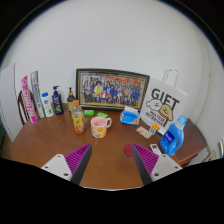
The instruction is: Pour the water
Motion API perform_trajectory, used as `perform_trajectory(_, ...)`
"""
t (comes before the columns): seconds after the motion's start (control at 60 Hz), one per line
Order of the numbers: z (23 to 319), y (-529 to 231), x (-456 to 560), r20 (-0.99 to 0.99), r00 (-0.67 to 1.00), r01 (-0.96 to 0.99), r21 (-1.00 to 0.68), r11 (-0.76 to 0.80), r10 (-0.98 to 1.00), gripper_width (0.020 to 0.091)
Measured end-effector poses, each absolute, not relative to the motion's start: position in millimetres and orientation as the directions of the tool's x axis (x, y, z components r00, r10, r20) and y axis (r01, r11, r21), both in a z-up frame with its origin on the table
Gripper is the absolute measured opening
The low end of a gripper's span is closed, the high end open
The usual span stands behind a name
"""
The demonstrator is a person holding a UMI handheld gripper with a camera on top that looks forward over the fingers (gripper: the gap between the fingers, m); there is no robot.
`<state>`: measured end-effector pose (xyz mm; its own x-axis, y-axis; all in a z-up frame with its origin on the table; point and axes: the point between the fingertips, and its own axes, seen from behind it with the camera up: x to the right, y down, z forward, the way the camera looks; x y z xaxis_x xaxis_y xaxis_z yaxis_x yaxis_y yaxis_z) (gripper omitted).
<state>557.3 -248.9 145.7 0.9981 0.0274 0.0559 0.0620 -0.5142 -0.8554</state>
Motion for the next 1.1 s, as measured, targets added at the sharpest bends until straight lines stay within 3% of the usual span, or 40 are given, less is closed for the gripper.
perform_trajectory(0.517,138.6,-222.4,495.4,-0.008,0.994,0.045,-0.887,-0.46,0.113,0.085)
perform_trajectory(0.75,105.0,-156.9,408.9,-0.052,0.982,0.029,-0.909,-0.415,0.183,0.0851)
perform_trajectory(1.1,36.3,5.6,353.3,-0.041,0.997,-0.015,-0.941,-0.339,0.067,0.0836)
